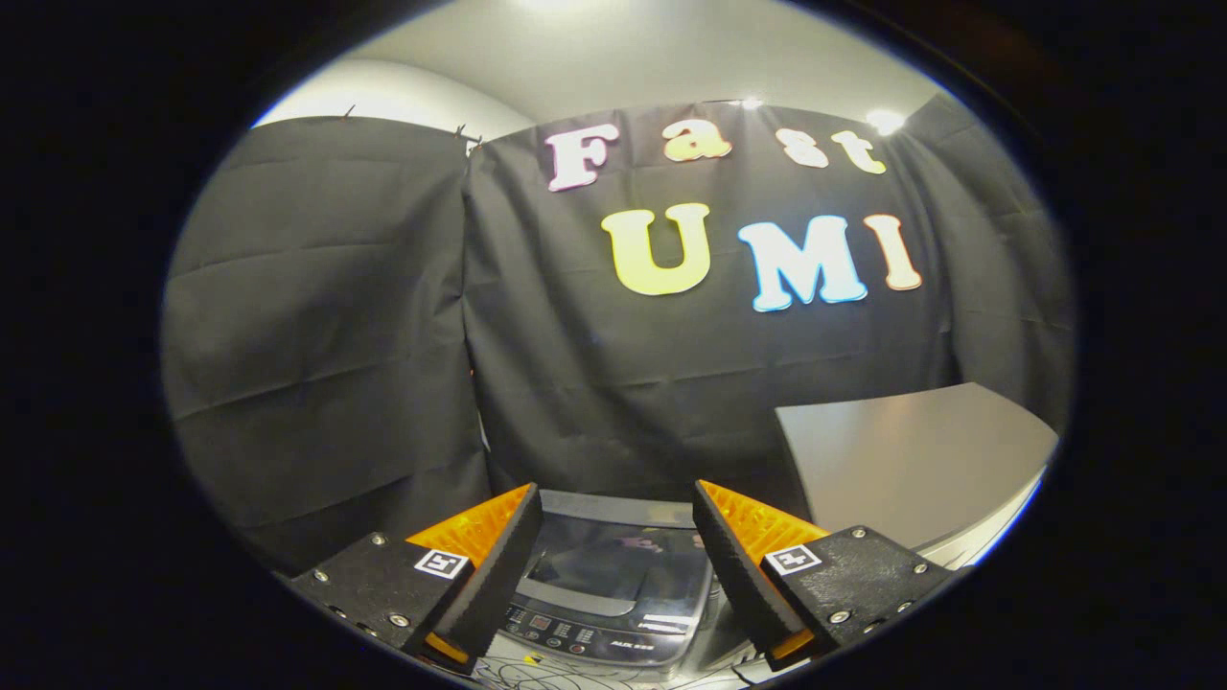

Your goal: Put the clothes into the washing machine and then close the washing machine lid.

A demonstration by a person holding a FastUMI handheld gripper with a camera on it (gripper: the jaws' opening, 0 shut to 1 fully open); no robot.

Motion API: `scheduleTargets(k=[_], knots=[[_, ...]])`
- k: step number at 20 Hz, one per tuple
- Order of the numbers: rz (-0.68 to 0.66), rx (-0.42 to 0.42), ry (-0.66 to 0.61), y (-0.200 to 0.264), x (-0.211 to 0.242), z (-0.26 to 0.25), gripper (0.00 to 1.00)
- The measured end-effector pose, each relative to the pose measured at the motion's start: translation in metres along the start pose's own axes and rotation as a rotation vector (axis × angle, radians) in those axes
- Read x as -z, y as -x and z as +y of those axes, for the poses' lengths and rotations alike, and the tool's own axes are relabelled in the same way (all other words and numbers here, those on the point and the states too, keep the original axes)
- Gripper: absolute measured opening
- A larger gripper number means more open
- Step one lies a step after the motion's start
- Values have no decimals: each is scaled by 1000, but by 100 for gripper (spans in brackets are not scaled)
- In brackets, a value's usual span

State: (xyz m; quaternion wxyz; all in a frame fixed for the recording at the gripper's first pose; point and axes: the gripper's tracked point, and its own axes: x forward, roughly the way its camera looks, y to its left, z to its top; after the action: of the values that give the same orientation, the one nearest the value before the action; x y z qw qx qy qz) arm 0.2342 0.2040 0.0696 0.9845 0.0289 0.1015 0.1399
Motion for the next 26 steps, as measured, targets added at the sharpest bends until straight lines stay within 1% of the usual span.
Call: scheduleTargets(k=[6,8,11,14,16,19,26], knots=[[-80,78,29,45,-31,-71,96],[-105,110,36,62,-37,-94,96],[-115,131,36,89,-35,-114,95],[-138,143,18,116,-29,-119,95],[-138,159,0,132,-17,-119,95],[-127,182,-4,149,-1,-120,96],[-130,220,1,181,14,-121,95]])
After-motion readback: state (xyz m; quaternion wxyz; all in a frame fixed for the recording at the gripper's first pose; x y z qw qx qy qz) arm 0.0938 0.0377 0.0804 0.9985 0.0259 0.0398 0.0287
